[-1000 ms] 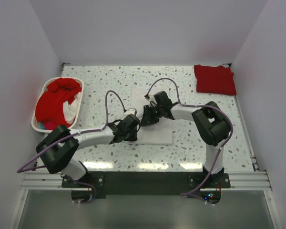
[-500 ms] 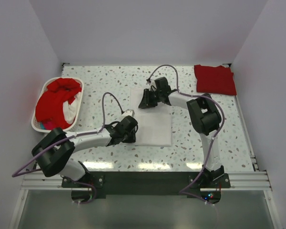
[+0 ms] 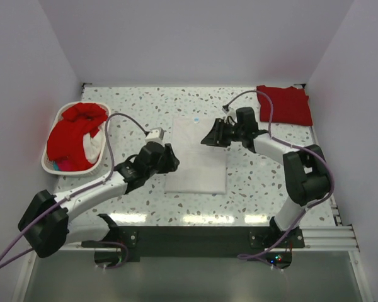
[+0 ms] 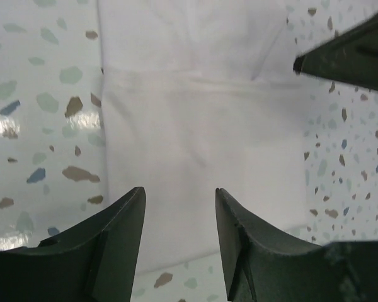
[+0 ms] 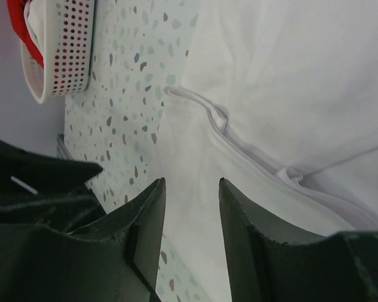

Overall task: Fold and stack the t-shirts
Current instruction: Fold the tshirt

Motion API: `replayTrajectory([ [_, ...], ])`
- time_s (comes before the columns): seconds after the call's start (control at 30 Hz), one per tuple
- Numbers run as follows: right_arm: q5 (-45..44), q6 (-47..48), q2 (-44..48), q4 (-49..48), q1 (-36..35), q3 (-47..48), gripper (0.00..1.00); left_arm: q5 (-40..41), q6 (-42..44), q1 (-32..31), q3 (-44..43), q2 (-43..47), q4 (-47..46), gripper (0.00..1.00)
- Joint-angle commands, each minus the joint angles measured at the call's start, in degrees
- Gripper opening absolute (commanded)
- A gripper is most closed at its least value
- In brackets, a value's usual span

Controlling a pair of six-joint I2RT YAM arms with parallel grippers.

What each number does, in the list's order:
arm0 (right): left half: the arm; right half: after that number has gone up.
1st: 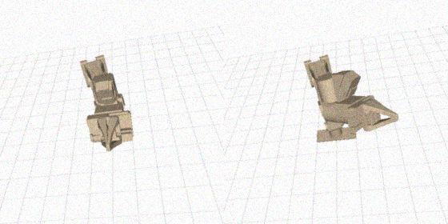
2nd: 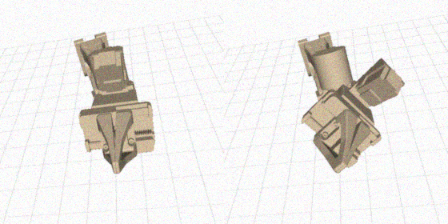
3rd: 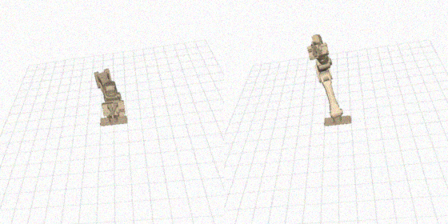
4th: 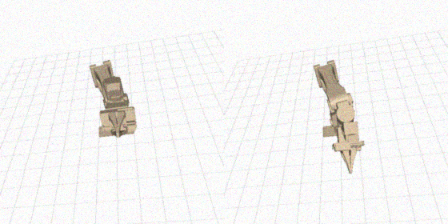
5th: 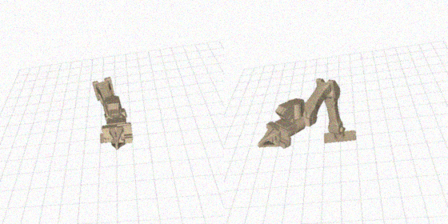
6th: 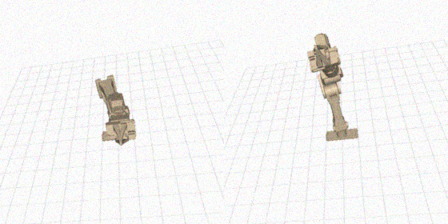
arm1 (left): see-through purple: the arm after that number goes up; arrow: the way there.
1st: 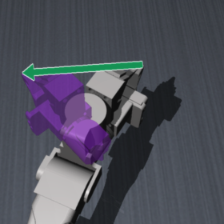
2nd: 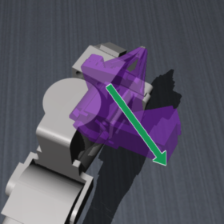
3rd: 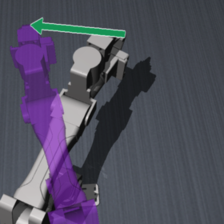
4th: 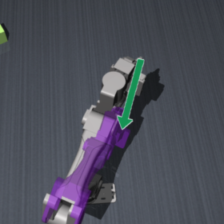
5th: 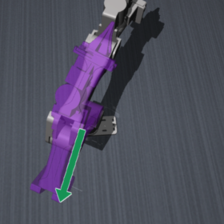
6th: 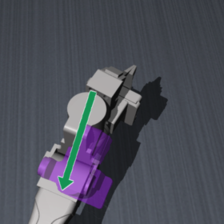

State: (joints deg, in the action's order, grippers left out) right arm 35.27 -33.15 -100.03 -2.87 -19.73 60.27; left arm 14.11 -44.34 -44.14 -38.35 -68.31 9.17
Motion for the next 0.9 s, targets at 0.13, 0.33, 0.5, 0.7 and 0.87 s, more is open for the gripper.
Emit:
replayTrajectory([
  [0.13,5.6,-3.94,-0.33,-11.78,4.51,-9.02,0.43,-12.51,4.34,11.0,0.74,-11.12,-25.93,0.47],
  [0.33,6.22,-4.3,-9.03,-17.95,8.73,-10.08,0.43,-17.45,4.87,14.69,-3.66,-26.24,-32.28,0.4],
  [0.5,6.66,-3.59,-12.56,-18.75,11.46,-9.38,0.43,-18.06,3.38,17.77,-2.17,-30.82,-35.0,0.38],
  [0.7,8.23,-2.01,-5.98,-12.34,11.64,-7.89,0.45,-22.1,4.17,18.65,-2.08,-25.57,-31.16,0.43],
  [0.87,11.75,-3.76,5.43,-11.54,9.98,-14.2,0.48,-24.66,6.01,16.63,0.63,-14.43,-25.09,0.48],
])
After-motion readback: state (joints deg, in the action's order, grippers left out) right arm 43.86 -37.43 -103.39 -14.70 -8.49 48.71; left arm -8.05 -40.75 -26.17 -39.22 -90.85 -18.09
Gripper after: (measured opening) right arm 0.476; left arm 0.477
